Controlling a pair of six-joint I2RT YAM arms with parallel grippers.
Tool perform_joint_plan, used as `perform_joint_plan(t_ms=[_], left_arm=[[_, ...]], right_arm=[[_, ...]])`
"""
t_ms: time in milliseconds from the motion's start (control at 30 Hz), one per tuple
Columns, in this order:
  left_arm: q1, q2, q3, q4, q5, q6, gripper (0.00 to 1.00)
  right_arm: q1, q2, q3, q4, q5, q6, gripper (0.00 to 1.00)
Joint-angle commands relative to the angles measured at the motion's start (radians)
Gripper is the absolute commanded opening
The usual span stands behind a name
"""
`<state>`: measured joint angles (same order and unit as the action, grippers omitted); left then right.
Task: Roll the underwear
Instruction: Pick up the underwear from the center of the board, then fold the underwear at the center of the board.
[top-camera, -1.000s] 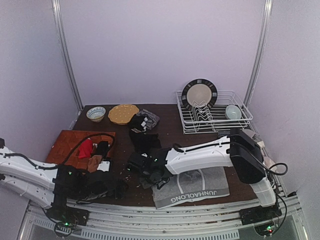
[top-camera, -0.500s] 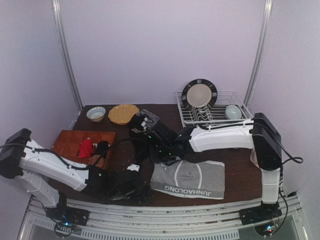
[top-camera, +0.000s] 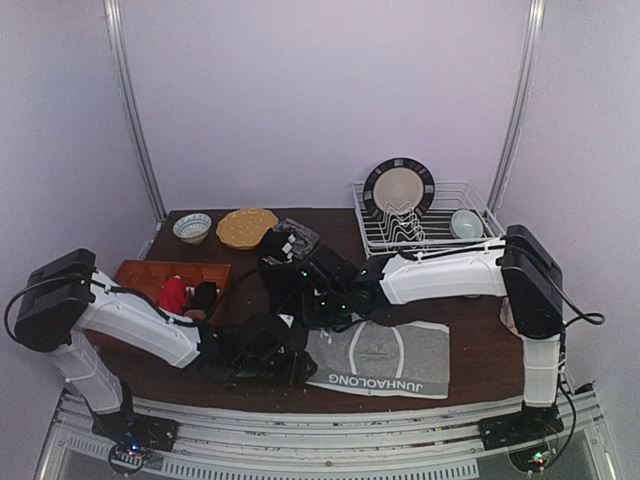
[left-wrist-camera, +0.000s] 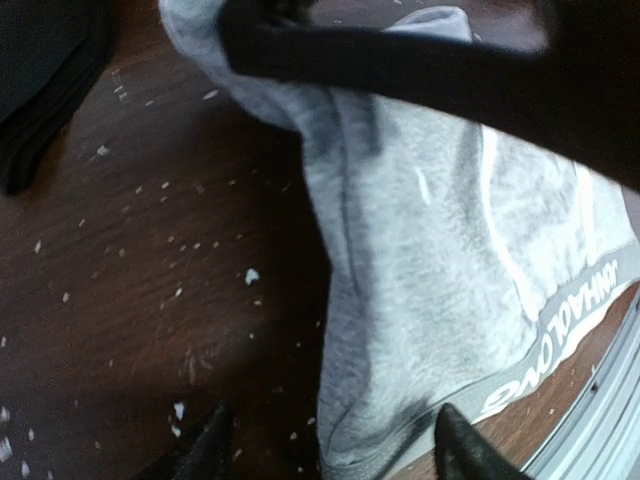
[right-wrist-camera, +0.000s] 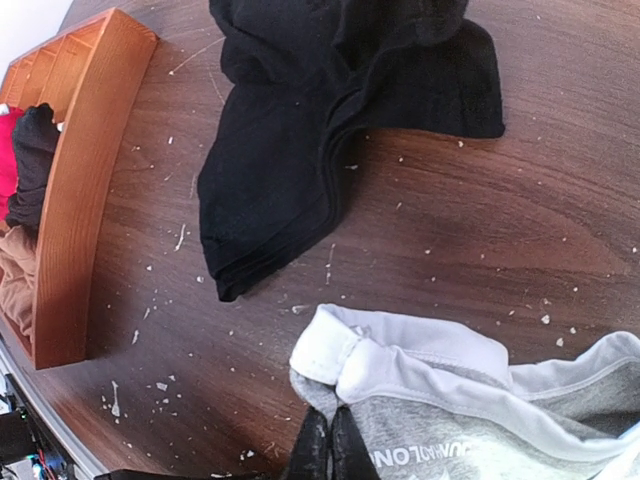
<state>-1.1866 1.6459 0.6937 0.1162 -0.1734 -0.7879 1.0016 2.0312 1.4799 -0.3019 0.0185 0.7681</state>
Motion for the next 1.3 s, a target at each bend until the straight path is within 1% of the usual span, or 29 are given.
perform_joint_plan(t_ms=[0,67,167,233,267,300,333,400,467,500,567,633,800,900,1000,1067,1267], left_arm=[[0.045,0.014,-0.055,0.189,0.15,0.074,0.58],[0.059,0.018,-0.071,0.218,0.187,0.082,0.55],[0.063,0.027,-0.091,0.24,0.216,0.084,0.56],[0.063,0.037,-0.118,0.288,0.243,0.074,0.56],[0.064,0.045,-0.132,0.316,0.255,0.066,0.54],[0.065,0.054,-0.144,0.345,0.27,0.063,0.5],[0.064,0.065,-0.152,0.371,0.284,0.06,0.43],[0.064,0.083,-0.162,0.413,0.309,0.055,0.26],[0.064,0.083,-0.167,0.427,0.32,0.047,0.04],[0.064,0.075,-0.17,0.423,0.321,0.043,0.0],[0.064,0.034,-0.178,0.392,0.31,0.035,0.0],[0.065,-0.036,-0.175,0.271,0.278,0.031,0.0],[0.058,-0.236,-0.086,-0.179,0.14,0.038,0.0],[0.048,-0.322,-0.039,-0.381,0.067,0.038,0.0],[0.028,-0.349,0.01,-0.51,0.024,0.044,0.0],[0.001,-0.334,0.053,-0.567,-0.01,0.052,0.0],[-0.1,-0.214,0.2,-0.674,-0.115,0.077,0.0]], right_arm=[[-0.01,-0.002,-0.013,0.015,-0.02,0.01,0.0],[-0.013,0.0,-0.012,0.018,-0.025,0.01,0.0],[-0.015,0.0,-0.008,0.017,-0.029,0.011,0.0],[-0.014,0.0,-0.003,0.018,-0.033,0.011,0.0],[-0.015,0.001,0.0,0.017,-0.035,0.012,0.0],[-0.014,0.0,0.002,0.017,-0.036,0.011,0.0],[-0.014,-0.002,0.003,0.017,-0.036,0.011,0.0],[-0.014,-0.004,0.004,0.015,-0.037,0.014,0.0],[-0.014,-0.008,0.005,0.014,-0.034,0.015,0.0],[-0.013,-0.009,0.005,0.014,-0.035,0.016,0.0],[-0.013,-0.015,0.006,0.017,-0.037,0.015,0.0],[-0.011,-0.024,0.007,0.028,-0.041,0.016,0.0],[-0.012,-0.067,-0.008,0.061,-0.037,0.023,0.0],[-0.013,-0.104,-0.031,0.072,-0.034,0.026,0.0],[-0.016,-0.148,-0.082,0.095,-0.027,0.034,0.0],[-0.021,-0.179,-0.123,0.112,-0.03,0.042,0.0],[-0.028,-0.312,-0.291,0.172,-0.022,0.082,0.0]])
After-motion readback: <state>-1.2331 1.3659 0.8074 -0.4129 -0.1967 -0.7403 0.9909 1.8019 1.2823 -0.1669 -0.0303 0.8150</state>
